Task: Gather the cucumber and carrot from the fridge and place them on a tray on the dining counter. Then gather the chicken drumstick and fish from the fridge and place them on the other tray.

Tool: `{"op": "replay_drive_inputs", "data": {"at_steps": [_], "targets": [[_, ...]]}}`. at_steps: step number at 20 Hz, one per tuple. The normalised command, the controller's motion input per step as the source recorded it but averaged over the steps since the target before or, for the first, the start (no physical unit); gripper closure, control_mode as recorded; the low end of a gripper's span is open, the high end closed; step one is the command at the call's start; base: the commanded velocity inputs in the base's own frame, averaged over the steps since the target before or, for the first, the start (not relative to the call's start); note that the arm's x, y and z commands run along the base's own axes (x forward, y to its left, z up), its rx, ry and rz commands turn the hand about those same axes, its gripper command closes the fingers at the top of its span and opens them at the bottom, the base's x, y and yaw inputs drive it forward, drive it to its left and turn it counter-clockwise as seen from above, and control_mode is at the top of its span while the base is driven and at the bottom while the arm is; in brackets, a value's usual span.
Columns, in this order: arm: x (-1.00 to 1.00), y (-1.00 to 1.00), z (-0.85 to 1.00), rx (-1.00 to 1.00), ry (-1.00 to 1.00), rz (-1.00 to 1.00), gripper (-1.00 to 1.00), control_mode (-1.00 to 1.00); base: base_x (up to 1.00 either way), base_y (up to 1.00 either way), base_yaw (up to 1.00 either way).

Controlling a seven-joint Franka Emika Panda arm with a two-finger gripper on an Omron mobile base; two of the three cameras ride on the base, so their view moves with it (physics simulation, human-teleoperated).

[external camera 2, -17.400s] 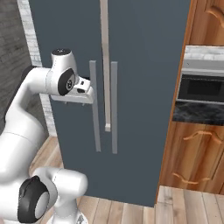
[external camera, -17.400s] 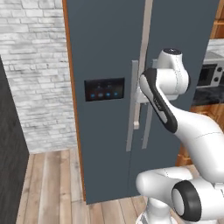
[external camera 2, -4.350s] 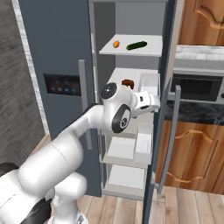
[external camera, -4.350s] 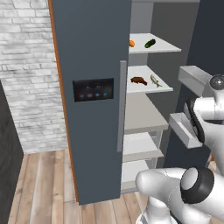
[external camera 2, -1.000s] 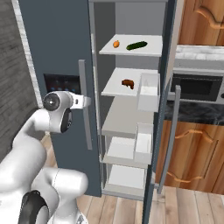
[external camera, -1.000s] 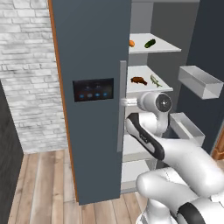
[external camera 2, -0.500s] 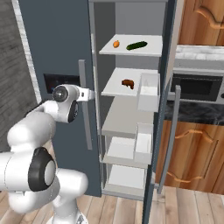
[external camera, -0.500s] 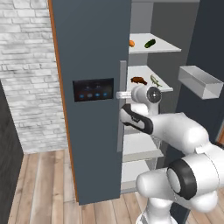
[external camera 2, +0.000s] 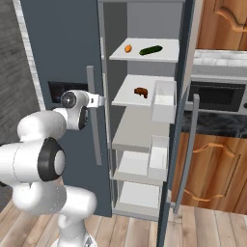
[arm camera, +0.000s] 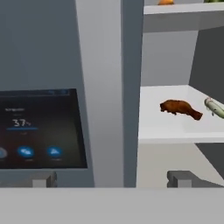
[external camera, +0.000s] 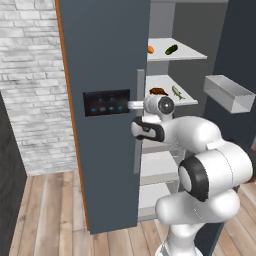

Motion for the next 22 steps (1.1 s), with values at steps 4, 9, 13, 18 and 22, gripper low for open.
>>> {"op": "replay_drive_inputs", "data": {"at_steps": [4, 9, 13, 18, 22], "targets": [[0.37, 0.00, 0.00, 0.00, 0.00, 0.00, -1.00, -1.00, 0.00, 0.00, 0.00], [0.38, 0.00, 0.00, 0.00, 0.02, 0.00, -1.00, -1.00, 0.00, 0.00, 0.00], [0.27, 0.00, 0.00, 0.00, 0.00, 0.00, -1.00, -1.00, 0.00, 0.00, 0.00], [0.26, 0.00, 0.00, 0.00, 0.02, 0.00, 1.00, -1.00, 0.00, 0.00, 0.00], [0.27, 0.00, 0.00, 0.00, 0.01, 0.00, 1.00, -1.00, 0.00, 0.00, 0.00]]}}
